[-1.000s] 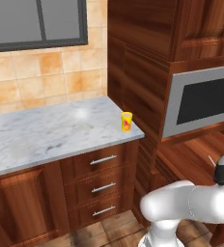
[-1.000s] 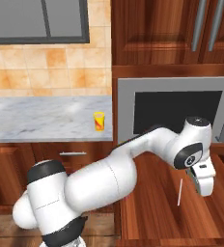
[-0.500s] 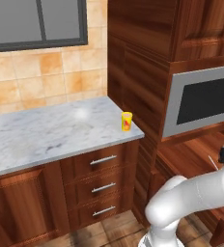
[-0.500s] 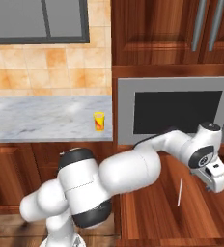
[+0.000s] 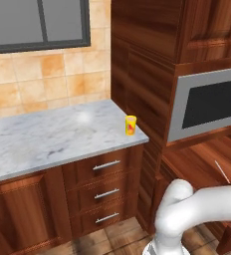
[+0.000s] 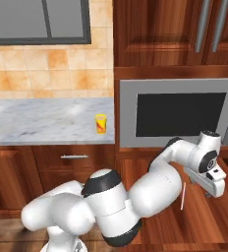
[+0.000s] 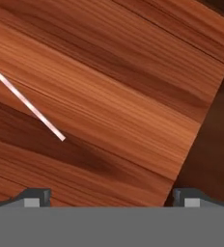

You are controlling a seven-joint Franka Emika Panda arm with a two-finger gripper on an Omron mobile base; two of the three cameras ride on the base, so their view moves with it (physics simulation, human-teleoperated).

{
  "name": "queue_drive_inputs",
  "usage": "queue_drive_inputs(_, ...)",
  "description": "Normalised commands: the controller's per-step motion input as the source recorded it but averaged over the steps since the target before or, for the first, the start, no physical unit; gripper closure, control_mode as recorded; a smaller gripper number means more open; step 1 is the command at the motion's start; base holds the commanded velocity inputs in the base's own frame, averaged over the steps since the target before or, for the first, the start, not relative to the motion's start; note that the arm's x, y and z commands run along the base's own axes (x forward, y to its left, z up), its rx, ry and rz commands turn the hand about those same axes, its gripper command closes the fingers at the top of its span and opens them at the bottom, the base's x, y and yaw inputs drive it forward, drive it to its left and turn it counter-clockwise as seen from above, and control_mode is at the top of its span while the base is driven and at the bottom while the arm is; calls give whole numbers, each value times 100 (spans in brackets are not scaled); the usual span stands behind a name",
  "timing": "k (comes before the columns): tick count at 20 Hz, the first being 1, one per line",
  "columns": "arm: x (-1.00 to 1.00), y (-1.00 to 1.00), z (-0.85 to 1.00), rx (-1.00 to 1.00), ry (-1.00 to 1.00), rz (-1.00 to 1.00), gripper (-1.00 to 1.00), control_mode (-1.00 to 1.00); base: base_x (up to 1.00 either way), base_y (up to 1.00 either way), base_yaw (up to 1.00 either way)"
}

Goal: Pick up the straw from the right drawer and put it inside the smoothie cup.

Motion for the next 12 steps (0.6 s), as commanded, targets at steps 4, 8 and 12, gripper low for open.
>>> queue_drive_inputs(4, 8, 2, -27, 4, 3, 8, -100, -100, 0, 0, 0)
queue_drive_inputs(8, 0, 0, -52, 10, 0, 6, -100, -100, 0, 0, 0)
queue_drive_inputs(12, 1, 3, -61, 12, -6, 12, -100, -100, 0, 0, 0)
